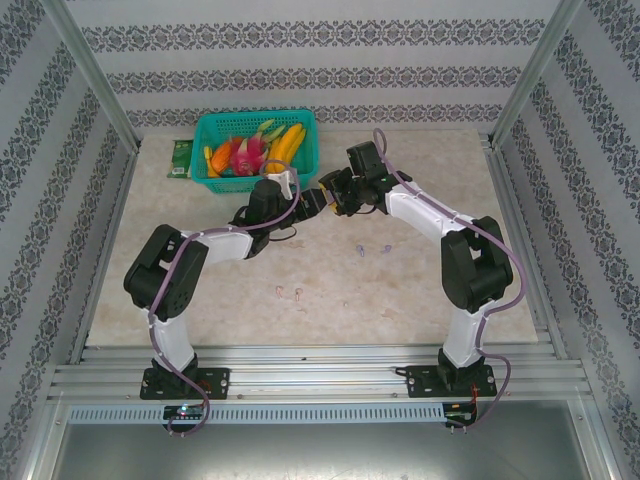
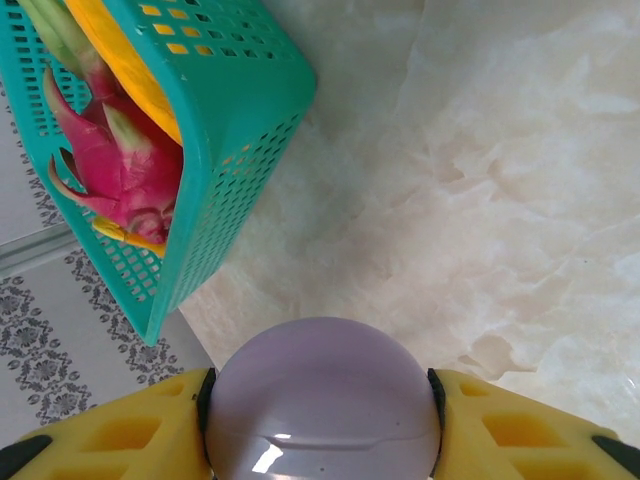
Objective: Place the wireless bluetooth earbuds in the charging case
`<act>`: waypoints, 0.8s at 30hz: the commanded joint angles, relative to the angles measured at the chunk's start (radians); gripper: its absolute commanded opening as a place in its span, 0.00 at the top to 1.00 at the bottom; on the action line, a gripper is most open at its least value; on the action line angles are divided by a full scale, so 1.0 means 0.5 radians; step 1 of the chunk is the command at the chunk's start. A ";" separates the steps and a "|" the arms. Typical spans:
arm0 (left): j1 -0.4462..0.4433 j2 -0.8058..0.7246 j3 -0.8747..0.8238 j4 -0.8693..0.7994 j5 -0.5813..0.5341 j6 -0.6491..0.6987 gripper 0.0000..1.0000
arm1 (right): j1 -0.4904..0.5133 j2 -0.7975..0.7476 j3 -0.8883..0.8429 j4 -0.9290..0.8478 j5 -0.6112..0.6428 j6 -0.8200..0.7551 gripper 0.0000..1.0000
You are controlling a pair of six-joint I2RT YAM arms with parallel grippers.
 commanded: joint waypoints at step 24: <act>-0.070 0.106 0.057 0.251 -0.093 -0.075 0.52 | 0.040 -0.046 -0.080 0.147 -0.040 0.191 0.51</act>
